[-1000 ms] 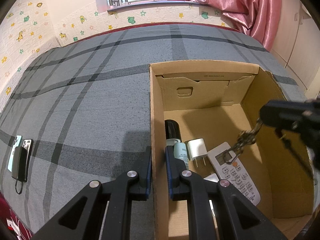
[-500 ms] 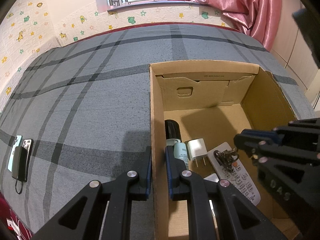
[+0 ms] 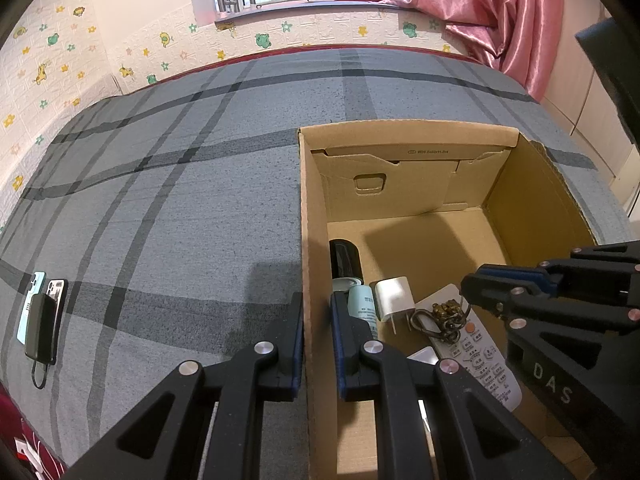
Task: Organize rigid objects
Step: 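Lower the keyring onto the remote in the box and open the right gripper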
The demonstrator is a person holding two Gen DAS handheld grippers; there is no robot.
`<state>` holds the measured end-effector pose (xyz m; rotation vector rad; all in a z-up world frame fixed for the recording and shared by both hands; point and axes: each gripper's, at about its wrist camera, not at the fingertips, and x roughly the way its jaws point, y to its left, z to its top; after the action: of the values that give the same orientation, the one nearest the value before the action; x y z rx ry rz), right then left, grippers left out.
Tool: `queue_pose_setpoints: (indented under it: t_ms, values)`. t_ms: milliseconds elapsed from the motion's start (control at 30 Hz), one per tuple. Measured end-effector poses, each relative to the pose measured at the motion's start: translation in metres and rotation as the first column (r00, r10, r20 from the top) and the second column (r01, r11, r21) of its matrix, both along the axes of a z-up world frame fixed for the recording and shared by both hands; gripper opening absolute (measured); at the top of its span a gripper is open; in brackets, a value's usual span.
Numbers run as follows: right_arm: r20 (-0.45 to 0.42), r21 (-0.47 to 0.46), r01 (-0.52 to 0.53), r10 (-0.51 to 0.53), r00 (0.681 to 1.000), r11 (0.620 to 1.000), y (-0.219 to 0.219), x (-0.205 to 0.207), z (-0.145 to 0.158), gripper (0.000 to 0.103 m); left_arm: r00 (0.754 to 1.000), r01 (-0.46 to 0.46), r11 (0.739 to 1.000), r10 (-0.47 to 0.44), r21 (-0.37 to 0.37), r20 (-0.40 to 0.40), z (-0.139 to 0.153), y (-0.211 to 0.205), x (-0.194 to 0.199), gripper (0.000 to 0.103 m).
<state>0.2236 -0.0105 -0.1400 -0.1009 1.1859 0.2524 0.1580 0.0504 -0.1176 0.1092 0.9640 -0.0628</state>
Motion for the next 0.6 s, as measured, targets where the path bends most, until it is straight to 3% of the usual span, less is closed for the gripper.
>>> queue_pose_setpoints:
  t_ms: [33, 167, 333, 500, 600]
  values:
    - [0.003, 0.0, 0.001, -0.001, 1.0, 1.0, 0.0, 0.0, 0.001, 0.008, 1.0, 0.0, 1.0, 0.0, 0.0, 0.0, 0.0, 0.0, 0.0, 0.013]
    - [0.014, 0.012, 0.01, -0.01, 1.0, 1.0, -0.002, -0.001, 0.005, 0.034, 1.0, 0.0, 1.0, 0.0, 0.002, 0.001, 0.0, -0.001, 0.0, 0.013]
    - [0.041, 0.021, 0.027, -0.028, 0.999, 0.999, -0.008, -0.004, 0.014, 0.045, 1.0, 0.0, 1.0, 0.0, 0.004, 0.001, 0.0, -0.001, -0.001, 0.013]
    - [0.074, 0.01, 0.036, -0.036, 0.997, 0.999, -0.012, -0.007, 0.026, 0.047, 1.0, 0.0, 1.0, 0.0, 0.003, 0.001, 0.0, -0.001, -0.001, 0.013]
    - [0.094, 0.003, 0.051, -0.051, 0.994, 0.999, -0.017, -0.009, 0.034, 0.056, 1.0, 0.0, 1.0, 0.0, 0.004, 0.001, -0.001, -0.001, -0.001, 0.013]
